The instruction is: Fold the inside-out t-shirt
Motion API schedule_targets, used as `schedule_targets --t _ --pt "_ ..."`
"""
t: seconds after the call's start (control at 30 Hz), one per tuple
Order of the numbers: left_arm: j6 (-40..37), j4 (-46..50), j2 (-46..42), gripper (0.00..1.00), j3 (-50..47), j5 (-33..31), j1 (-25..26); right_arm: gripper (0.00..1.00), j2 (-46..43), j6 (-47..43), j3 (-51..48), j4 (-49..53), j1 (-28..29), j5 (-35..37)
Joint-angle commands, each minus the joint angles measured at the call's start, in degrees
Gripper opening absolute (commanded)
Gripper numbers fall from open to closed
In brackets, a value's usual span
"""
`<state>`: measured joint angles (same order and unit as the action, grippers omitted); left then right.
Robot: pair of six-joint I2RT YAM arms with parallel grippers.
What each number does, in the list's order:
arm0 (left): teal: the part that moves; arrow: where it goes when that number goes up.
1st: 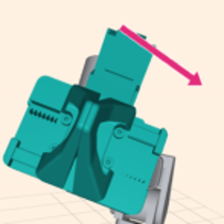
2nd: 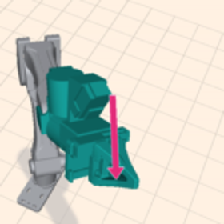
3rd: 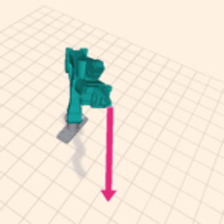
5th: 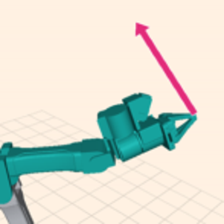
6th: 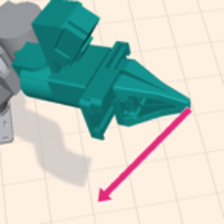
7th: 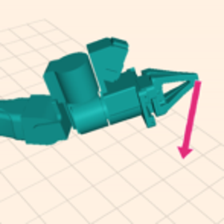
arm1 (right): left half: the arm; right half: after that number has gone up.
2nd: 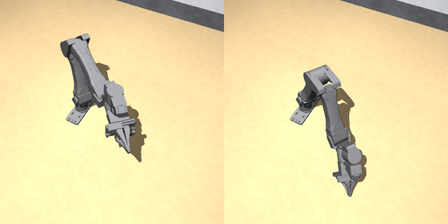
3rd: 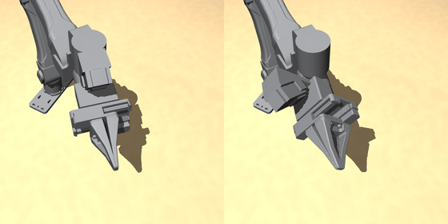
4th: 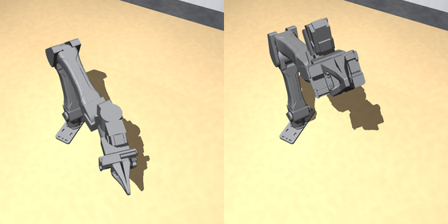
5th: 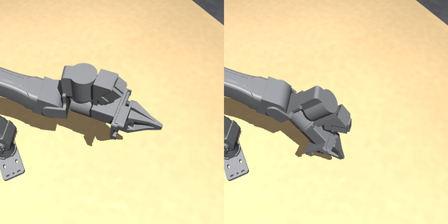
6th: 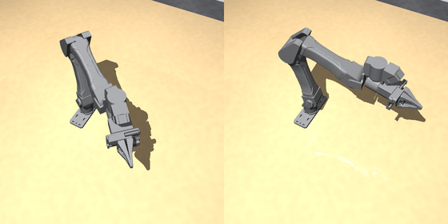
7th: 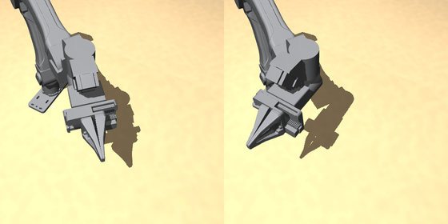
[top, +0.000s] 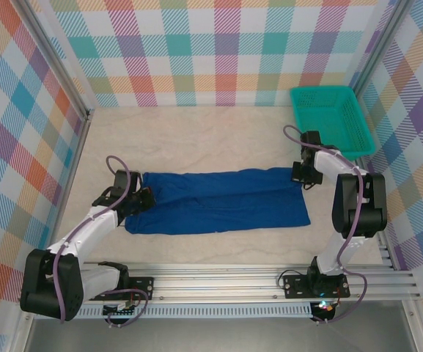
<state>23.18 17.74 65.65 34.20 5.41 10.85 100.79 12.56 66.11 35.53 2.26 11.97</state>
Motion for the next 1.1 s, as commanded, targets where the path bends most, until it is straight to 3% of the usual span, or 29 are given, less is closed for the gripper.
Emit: schedule_targets --t 0.0,0.23,0.4,0.6,0.77,0.9,1.07 --pt "0.5 0.9 -1.5 0.00 -0.6 -0.5 0.6 0.11 1.5 -0.9 0.4 2.1 -0.3 -0.7" --pt "0.4 0.7 -1.5 0.00 -0.9 -0.1 0.6 0.31 -5.5 0.3 -3.5 0.8 -0.1 -9.9" --pt "0.4 0.4 -0.9 0.00 -1.0 0.4 0.6 0.32 -10.1 -1.0 -5.2 -0.8 3.2 -11.6" --pt "0.7 0.6 -1.5 0.02 -1.1 1.1 0.6 0.30 -6.3 -0.4 -4.0 -1.1 8.0 -12.6" --pt "1.4 1.7 -1.8 0.13 -1.7 1.7 0.6 0.30 -4.9 0.2 -2.9 -1.8 9.5 -13.6" --pt "2.0 3.6 -4.5 0.35 -1.3 0.8 0.6 0.31 -4.6 0.1 -1.7 -1.6 10.4 -13.6" --pt "1.8 -0.4 -7.7 0.49 -0.7 -2.0 0.6 0.32 -4.6 -0.1 -1.3 -2.4 11.3 -13.8"
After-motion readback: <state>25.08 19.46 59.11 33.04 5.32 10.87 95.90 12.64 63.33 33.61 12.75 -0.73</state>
